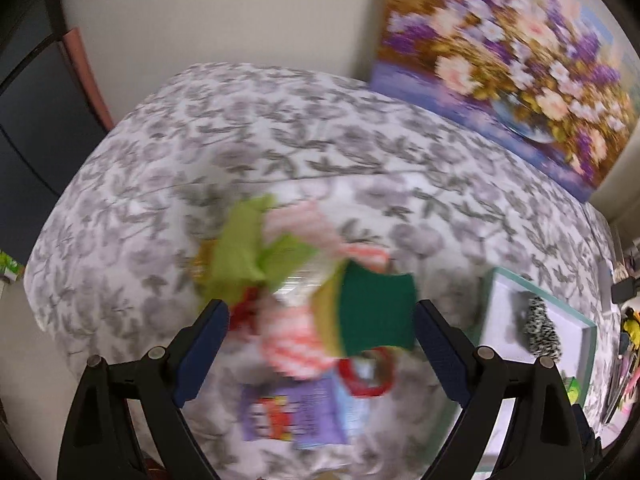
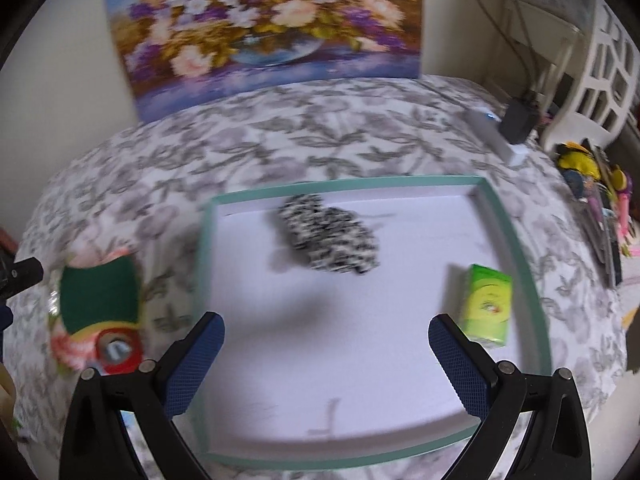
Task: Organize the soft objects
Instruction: 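Withdraw both open tools from the tray back toward the pile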
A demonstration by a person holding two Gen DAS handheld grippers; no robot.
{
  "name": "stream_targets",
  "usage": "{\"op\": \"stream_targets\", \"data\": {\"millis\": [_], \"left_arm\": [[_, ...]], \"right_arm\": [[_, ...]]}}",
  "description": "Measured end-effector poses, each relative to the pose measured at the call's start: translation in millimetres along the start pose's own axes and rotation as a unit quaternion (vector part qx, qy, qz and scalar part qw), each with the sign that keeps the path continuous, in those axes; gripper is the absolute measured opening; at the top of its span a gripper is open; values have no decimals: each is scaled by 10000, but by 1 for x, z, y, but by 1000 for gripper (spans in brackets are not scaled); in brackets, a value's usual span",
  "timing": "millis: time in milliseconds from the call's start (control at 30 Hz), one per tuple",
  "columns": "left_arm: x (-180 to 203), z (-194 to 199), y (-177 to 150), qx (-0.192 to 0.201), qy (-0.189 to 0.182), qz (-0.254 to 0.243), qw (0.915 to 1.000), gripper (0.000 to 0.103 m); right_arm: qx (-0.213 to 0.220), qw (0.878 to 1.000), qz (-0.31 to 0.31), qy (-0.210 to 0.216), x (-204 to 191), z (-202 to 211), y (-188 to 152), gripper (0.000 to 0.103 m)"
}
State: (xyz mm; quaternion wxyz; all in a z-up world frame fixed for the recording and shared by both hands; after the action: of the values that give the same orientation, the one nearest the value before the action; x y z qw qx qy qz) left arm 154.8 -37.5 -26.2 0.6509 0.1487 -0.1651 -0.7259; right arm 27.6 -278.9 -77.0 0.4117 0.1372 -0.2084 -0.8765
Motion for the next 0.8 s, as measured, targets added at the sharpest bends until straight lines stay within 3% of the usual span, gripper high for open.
{"op": "stream_targets", "data": {"millis": [200,433,800], "left_arm": [[-52,-12,-22,-271,-44,630,9976,93],[-72,-29,-49,-625,-13,799,9948,93],[-60,-47,-85,-1175,-18,164,9929,93]], "right_arm": [[-97,9985,281,454,-42,5,-17,103],[-368,9931,756,820,-88,5,-49,103],[-583,9910,951,739,-101,5,-77,103]]}}
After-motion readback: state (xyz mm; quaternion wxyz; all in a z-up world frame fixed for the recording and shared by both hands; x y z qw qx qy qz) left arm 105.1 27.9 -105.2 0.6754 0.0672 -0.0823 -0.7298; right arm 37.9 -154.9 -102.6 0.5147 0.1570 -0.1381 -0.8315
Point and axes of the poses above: each gripper's, at about its wrist camera, not at the fingertips, and z roughly against the way its jaws point, x to its right, y to its top, the point moved 5 cm from there along -z, roughly the way its jaws point, and after that the axes turned 5 degrees about -z, right-handed, at the moved point
